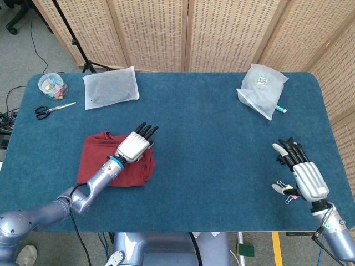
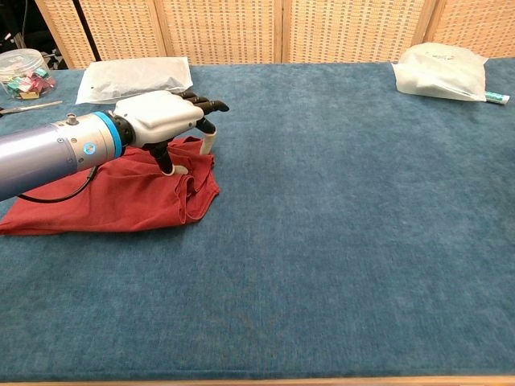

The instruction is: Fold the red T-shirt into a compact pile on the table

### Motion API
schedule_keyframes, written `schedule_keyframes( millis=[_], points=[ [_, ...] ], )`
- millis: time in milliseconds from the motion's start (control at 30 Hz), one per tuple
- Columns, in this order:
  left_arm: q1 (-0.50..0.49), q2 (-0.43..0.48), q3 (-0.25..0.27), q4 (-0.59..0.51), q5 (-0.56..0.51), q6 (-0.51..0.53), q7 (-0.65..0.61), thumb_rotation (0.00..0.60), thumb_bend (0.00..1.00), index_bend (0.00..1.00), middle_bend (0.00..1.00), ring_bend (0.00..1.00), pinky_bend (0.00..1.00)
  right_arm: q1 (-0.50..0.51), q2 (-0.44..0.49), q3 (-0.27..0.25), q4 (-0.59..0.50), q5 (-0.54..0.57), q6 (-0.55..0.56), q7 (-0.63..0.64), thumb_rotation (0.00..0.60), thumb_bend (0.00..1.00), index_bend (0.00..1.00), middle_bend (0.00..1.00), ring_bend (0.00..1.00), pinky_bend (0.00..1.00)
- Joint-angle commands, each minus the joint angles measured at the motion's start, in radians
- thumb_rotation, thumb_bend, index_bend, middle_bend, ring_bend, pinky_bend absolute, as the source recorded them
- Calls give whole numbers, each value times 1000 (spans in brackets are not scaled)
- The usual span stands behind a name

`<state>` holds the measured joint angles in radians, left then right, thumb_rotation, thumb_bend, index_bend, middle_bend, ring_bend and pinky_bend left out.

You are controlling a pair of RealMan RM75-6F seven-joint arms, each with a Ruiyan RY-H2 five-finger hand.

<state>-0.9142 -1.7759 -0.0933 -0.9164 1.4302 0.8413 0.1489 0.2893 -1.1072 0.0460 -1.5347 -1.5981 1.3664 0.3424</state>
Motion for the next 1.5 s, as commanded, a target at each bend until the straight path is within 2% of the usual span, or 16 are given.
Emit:
schedule_keyframes(
  millis=[33, 367, 800, 1167, 1500],
  points=[
    [0, -3, 1, 4, 2, 3, -2, 600, 297, 517, 0, 0, 0, 0, 0, 0, 1, 0, -1, 1, 600, 0, 0, 0, 0, 0],
    [9, -7, 5, 20, 12, 24, -27, 600, 420, 621, 0, 0, 0, 0, 1, 0, 1, -1, -2, 2, 600, 0, 0, 0, 0, 0],
    [19, 10, 0, 12, 21, 56, -65, 600, 476, 726, 0, 0, 0, -1, 2, 1, -2, 0, -1, 0, 600, 0, 0, 0, 0, 0],
    [17, 61, -28, -22, 13, 83, -61, 600, 479, 731, 0, 0, 0, -2, 3, -1, -5, -4, 1, -3, 600, 0, 0, 0, 0, 0],
    [-9, 56, -47, 5, -8, 53, -20, 600, 452, 731, 0, 0, 0, 1, 1, 0, -4, 0, -7, -5, 600, 0, 0, 0, 0, 0]
  ],
)
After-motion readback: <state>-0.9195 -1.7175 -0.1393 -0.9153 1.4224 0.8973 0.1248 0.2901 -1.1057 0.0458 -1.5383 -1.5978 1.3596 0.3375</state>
